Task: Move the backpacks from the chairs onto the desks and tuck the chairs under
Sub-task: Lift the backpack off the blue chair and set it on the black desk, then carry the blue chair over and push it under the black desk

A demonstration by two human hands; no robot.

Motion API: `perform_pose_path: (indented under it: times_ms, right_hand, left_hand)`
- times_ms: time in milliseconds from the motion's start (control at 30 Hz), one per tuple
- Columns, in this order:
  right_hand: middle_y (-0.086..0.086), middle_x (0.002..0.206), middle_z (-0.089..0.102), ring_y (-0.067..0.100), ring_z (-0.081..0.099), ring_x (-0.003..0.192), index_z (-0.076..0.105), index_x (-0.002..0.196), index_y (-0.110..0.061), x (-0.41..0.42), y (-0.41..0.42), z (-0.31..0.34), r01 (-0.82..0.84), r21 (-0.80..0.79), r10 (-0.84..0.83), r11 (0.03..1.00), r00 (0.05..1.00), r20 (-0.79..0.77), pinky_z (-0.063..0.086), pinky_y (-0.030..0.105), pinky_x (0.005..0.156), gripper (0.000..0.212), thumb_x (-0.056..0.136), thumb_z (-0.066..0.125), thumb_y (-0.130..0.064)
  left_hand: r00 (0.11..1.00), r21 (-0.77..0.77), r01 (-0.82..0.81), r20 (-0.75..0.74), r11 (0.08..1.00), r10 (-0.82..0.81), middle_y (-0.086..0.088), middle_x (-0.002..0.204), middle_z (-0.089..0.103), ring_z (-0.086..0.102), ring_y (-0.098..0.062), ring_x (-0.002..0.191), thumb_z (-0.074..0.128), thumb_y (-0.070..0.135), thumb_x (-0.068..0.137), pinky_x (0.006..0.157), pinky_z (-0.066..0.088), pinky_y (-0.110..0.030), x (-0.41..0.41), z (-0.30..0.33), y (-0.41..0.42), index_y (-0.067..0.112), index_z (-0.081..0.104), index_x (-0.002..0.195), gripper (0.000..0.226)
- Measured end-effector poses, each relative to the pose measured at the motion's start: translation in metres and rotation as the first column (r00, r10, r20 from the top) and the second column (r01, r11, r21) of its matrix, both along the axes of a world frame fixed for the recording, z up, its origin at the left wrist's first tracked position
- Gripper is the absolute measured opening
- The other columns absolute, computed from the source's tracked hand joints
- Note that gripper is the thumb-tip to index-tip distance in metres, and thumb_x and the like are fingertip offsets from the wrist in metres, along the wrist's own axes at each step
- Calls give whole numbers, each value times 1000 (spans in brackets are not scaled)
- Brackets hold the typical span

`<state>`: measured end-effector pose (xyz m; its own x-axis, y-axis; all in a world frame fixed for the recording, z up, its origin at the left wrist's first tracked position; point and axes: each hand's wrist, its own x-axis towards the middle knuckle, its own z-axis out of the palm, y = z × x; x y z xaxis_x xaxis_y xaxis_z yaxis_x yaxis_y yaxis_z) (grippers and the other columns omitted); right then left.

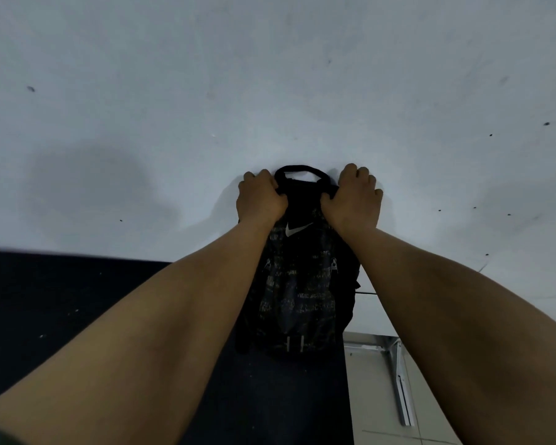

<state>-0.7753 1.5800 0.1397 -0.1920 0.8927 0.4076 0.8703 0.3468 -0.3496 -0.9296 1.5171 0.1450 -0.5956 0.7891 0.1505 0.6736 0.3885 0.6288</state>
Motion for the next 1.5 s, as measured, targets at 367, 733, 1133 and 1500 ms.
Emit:
perform_pose_path:
  times_ms: [367, 733, 1133, 1500]
  right_hand:
    - [9, 113, 53, 29, 54, 105, 51, 114, -11, 16, -44, 31, -141, -168, 141, 976, 990, -15, 40, 35, 72, 35, 86, 55, -31]
    - [5, 87, 59, 23, 61, 82, 53, 78, -15, 46, -104, -6, -204, -655, 428, 727, 881, 201, 51, 32, 71, 21, 86, 61, -32]
    - [10, 109, 62, 22, 60, 91, 62, 114, -7, 85, -232, -143, -220, -874, 662, 434, 736, 144, 49, 30, 74, 38, 91, 61, -38]
    - [3, 81, 54, 23, 58, 82, 59, 84, -13, 161, -364, -231, -141, -955, 760, 261, 639, 113, 51, 31, 75, 25, 94, 55, -35]
  left_hand:
    - [987, -59, 154, 50, 986, -151, -3, 122, 61, 58, -18, 110, 68, 30, 84, 88, 49, -28, 18, 40, -44, 18, 58, 120, 40]
    - [930, -580, 355, 139, 733, -341, -12, 121, 63, 59, -24, 107, 62, 39, 93, 88, 47, -30, 54, 23, -125, 3, 64, 120, 45]
    - [943, -723, 316, 311, 614, -118, -11, 136, 55, 54, -26, 121, 53, 40, 99, 102, 44, -34, 107, -94, -273, 6, 56, 133, 48]
    - [899, -810, 309, 419, 498, 125, -10, 140, 52, 53, -26, 123, 53, 42, 97, 101, 44, -33, 182, -207, -452, 11, 53, 136, 50]
